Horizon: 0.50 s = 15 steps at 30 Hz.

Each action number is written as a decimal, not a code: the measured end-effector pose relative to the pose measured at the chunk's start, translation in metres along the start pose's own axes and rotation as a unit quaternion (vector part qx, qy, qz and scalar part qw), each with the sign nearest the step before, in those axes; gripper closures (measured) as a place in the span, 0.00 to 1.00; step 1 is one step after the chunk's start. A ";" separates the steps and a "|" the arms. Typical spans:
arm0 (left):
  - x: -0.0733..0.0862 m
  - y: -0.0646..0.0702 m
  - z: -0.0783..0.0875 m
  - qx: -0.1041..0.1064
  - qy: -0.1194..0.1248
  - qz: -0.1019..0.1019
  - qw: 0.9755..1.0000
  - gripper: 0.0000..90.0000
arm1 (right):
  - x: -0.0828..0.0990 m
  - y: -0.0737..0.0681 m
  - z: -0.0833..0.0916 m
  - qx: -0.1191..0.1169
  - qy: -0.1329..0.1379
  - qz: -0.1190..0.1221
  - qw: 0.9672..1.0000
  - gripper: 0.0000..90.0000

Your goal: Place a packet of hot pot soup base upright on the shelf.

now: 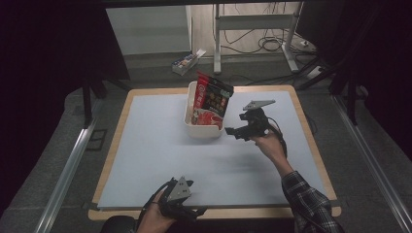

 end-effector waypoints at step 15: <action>0.000 -0.001 0.001 -0.002 -0.003 -0.002 1.000 0.07 | 0.024 -0.015 0.014 0.000 -0.014 0.018 1.000 0.11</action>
Point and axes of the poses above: each handheld gripper's, and its own axes: z roughly backward along the jaws, x roughly out of its underside, y roughly to its right, the point moved 4 cm from there along -z, roughly forward along the jaws, and after that the axes turned 7 degrees about -y, right-handed, at the moved point
